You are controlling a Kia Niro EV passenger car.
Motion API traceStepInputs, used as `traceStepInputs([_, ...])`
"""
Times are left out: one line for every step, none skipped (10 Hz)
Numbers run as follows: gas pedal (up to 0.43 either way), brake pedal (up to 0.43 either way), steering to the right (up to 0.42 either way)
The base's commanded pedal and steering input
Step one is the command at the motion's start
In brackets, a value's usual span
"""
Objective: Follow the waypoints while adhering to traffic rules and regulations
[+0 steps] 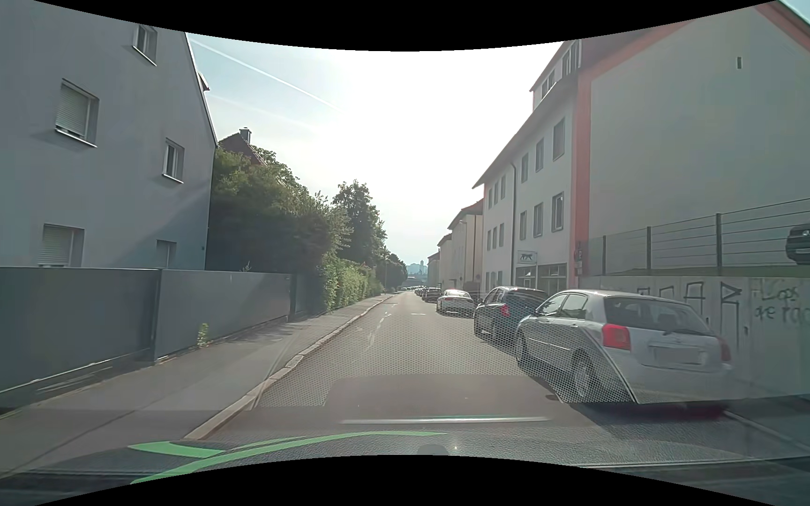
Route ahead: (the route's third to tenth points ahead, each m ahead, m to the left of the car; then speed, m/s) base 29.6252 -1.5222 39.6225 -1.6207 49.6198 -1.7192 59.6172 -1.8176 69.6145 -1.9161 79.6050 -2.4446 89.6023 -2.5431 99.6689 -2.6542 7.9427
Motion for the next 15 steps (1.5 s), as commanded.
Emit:
traceStepInputs([0.079, 0.0, 0.003])
traceStepInputs([0.067, 0.0, 0.003])
traceStepInputs([0.059, 0.0, 0.003])
traceStepInputs([0.059, 0.0, 0.003])
traceStepInputs([0.059, 0.0, 0.003])
traceStepInputs([0.047, 0.0, 0.003])
traceStepInputs([0.047, 0.0, 0.003])
traceStepInputs([0.047, 0.0, 0.003])
traceStepInputs([0.047, 0.0, 0.003])
traceStepInputs([0.039, 0.0, 0.002])
traceStepInputs([0.039, 0.0, 0.002])
traceStepInputs([0.039, 0.0, 0.002])
traceStepInputs([0.039, 0.0, 0.001])
traceStepInputs([0.039, 0.0, 0.0])
traceStepInputs([0.039, 0.0, 0.0])
